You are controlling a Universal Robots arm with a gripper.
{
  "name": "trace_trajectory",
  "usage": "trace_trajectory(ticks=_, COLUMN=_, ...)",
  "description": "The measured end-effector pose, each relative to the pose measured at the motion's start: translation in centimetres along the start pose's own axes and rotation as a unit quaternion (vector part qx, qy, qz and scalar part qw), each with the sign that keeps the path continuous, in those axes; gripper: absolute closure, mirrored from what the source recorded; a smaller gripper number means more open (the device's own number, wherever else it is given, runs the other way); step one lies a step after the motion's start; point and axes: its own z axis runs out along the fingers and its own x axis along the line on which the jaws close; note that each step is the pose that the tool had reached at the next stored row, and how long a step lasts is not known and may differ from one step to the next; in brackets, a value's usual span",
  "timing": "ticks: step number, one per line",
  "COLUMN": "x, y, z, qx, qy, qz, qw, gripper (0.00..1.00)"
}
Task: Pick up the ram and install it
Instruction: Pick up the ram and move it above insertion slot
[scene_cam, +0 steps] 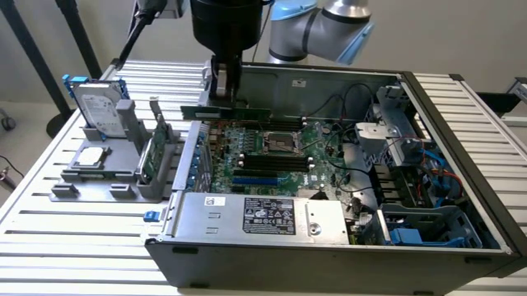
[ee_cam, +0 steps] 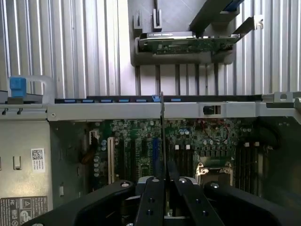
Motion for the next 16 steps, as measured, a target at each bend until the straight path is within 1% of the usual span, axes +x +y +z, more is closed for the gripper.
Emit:
trace_trajectory(ticks=3, x=-0.1, y=-1.35, z=0.0, qx=-0.0002, qy=0.0001, qz=0.0, qw=1.0, gripper=0.86)
trace_trajectory(ticks=5, x=-0.4, y=-2.03, z=0.12, qx=-0.0002, qy=0.0, qz=0.0, qw=1.0, gripper=0.86)
trace_trajectory(ticks=11, x=-2.9, y=-3.12, z=0.96, qx=-0.0001, qy=0.0019, qz=0.0, qw=1.0, gripper=0.86)
trace_trajectory(ticks=16, x=-5.0, y=-3.99, z=1.75, qx=-0.0001, qy=0.0041, qz=0.0, qw=1.0, gripper=0.86)
